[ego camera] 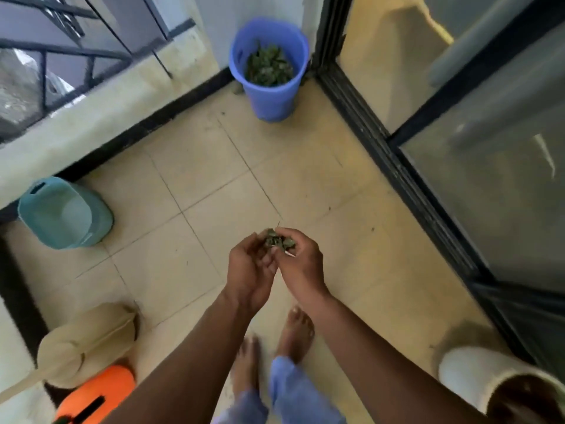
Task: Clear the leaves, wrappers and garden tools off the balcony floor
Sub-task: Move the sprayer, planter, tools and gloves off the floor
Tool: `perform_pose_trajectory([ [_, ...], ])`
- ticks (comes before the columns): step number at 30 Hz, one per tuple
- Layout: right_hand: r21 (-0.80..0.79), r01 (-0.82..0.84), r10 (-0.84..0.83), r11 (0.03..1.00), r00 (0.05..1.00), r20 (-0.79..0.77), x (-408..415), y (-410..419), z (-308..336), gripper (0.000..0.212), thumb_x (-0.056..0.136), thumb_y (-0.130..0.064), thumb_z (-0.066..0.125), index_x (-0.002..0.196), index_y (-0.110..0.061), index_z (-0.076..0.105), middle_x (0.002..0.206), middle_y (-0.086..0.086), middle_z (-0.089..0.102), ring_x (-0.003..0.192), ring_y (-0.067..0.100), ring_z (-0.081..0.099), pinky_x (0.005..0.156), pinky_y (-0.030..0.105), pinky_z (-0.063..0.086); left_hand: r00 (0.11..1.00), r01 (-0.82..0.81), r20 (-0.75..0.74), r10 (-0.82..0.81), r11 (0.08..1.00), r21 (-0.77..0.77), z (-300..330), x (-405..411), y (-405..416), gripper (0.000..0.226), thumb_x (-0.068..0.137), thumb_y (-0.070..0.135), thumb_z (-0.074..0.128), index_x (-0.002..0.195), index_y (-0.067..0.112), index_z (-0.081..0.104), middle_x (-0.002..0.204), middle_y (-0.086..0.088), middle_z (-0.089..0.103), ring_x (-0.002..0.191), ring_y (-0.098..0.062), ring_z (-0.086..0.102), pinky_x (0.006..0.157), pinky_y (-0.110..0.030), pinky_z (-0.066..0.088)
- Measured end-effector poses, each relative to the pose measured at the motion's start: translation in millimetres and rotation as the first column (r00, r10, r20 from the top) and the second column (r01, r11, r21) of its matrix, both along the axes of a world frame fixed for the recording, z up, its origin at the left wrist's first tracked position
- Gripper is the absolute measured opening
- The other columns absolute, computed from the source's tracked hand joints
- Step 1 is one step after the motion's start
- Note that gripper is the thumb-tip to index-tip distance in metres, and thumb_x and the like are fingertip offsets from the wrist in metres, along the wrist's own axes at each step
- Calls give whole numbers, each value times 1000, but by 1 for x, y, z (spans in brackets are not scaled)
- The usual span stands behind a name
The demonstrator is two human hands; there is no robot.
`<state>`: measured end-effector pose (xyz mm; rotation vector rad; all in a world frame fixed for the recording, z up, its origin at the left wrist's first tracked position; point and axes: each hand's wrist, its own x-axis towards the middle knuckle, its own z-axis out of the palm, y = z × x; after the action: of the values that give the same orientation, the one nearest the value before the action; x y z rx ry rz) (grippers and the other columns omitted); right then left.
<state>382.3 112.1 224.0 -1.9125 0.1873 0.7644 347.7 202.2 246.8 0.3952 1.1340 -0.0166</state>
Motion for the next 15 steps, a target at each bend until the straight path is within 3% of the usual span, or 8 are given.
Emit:
perform_pose_trajectory([
  [3,14,57,-56,998,997,-52,60,29,-10,30,88,-4,68,107,-26,77,106,-7,76,102,13,71,96,35,57,999,26,27,-27,999,46,-3,51,27,30,103,10,43,120,-1,64,98,-13,69,88,-22,68,90,-31,52],
  [6,49,143,-137,988,984,-114,117,65,-17,27,87,-3,68,99,-24,78,94,-6,78,88,12,74,85,34,60,999,5,35,-6,999,40,-9,107,57,29,102,6,45,120,-3,66,102,-14,69,94,-23,66,102,-34,50],
  [10,104,276,-260,955,954,-149,212,122,-28,22,87,2,68,101,-13,77,97,9,77,91,23,73,84,37,61,996,-45,81,45,999,2,-23,197,108,23,101,8,43,105,2,65,99,-14,67,90,-21,65,115,-36,41],
  [12,115,336,-310,935,930,-199,261,150,-29,22,89,1,68,107,-8,75,100,13,76,95,28,73,86,40,61,994,-18,112,15,1000,25,-26,242,139,24,101,10,41,99,3,64,102,-16,66,93,-23,64,116,-37,40],
  [15,182,431,-360,884,875,-325,326,187,-22,22,93,7,61,109,-6,70,91,11,72,82,24,68,74,33,60,989,72,120,-82,994,82,-27,303,181,20,99,11,44,99,6,63,107,-14,65,105,-26,61,117,-38,42],
])
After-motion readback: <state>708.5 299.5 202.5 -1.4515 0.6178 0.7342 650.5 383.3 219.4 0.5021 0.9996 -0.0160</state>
